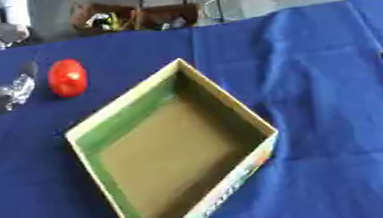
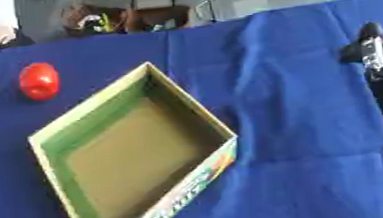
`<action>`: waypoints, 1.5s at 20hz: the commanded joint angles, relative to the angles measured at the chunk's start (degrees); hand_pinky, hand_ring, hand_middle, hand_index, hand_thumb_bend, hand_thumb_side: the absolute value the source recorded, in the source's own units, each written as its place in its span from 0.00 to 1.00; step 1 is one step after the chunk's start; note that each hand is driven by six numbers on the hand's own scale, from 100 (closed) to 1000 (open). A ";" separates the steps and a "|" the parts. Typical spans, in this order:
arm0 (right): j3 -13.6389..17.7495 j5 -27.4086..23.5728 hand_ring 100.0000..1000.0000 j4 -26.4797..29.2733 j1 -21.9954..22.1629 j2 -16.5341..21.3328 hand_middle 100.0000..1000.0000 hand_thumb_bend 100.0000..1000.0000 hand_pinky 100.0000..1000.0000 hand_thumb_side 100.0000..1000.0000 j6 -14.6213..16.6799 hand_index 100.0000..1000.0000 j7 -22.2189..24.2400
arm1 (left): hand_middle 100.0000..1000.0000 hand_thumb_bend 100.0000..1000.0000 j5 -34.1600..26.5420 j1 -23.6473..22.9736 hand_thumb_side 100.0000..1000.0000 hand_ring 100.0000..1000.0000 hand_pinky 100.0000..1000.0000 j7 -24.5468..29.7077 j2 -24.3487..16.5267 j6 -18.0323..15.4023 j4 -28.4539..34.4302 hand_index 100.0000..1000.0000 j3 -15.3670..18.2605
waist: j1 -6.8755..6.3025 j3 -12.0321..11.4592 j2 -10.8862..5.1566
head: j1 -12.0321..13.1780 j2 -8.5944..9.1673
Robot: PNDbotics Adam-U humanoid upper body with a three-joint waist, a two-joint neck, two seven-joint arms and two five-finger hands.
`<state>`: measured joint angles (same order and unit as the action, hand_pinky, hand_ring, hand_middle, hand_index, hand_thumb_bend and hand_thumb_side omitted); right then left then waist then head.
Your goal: Pick up objects on the table and place them in the box.
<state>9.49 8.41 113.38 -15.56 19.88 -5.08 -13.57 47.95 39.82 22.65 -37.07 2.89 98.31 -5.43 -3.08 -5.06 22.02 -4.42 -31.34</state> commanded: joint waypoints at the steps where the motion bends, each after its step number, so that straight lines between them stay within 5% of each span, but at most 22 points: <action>1: -0.03 0.04 0.53 1.21 -0.16 0.34 0.38 0.00 0.71 0.84 -0.02 0.48 0.28 | 0.95 0.27 -0.46 0.75 1.00 1.00 0.90 -0.02 -2.14 0.83 0.30 0.99 0.58 | 0.02 -0.07 -1.10 | 0.16 0.70; 4: -0.04 0.11 0.53 1.21 -0.11 0.32 0.38 0.00 0.71 0.84 -0.05 0.48 0.32 | 0.95 0.29 -0.87 0.81 1.00 1.00 0.90 0.25 -2.13 1.22 0.13 0.99 0.49 | 0.03 -0.04 -1.19 | 0.17 0.66; 7: -0.05 0.15 0.53 1.21 -0.06 0.32 0.38 0.00 0.71 0.84 -0.05 0.48 0.32 | 0.97 0.48 -1.36 0.84 1.00 1.00 0.92 0.31 -2.10 1.65 -0.04 0.99 0.54 | 0.08 -0.01 -1.21 | 0.20 0.67; 8: -0.06 0.15 0.52 1.21 -0.05 0.31 0.37 0.00 0.71 0.84 -0.04 0.48 0.34 | 0.99 0.67 -1.63 0.83 1.00 1.00 0.98 0.32 -2.08 1.76 -0.09 1.00 0.51 | 0.10 0.01 -1.21 | 0.21 0.66; 10: -0.05 0.16 0.52 1.21 -0.03 0.30 0.37 0.00 0.71 0.84 -0.03 0.48 0.32 | 1.00 0.76 -2.40 0.81 1.00 1.00 1.00 0.40 -2.14 1.42 0.07 1.00 0.37 | 0.12 0.03 -1.17 | 0.19 0.67; 16: -0.13 0.24 0.51 1.21 0.15 0.30 0.36 0.00 0.71 0.84 -0.19 0.48 0.49 | 1.00 0.63 -6.76 1.67 1.00 1.00 1.00 3.49 -2.25 1.48 -1.39 1.00 0.07 | -0.06 -0.02 -1.05 | 0.19 0.47; 22: -0.16 0.48 0.51 1.21 0.52 0.36 0.36 0.00 0.71 0.85 -0.42 0.47 0.81 | 1.00 0.53 -15.14 5.20 0.88 1.00 1.00 7.60 -2.21 4.00 -6.17 1.00 -0.58 | -0.43 0.17 -1.01 | 0.36 0.19; 30: -0.31 0.80 0.50 1.21 0.87 0.57 0.35 0.00 0.71 0.85 -0.58 0.47 1.23 | 1.00 0.66 -15.85 11.76 0.89 1.00 1.00 13.27 -2.39 4.69 -15.26 1.00 -2.51 | -0.96 0.63 -0.88 | 1.00 0.07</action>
<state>9.14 8.74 113.38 -14.56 19.65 -5.72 -12.54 31.83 50.36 34.91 -37.29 7.58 83.87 -7.96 -4.12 -4.38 22.24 -3.66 -31.14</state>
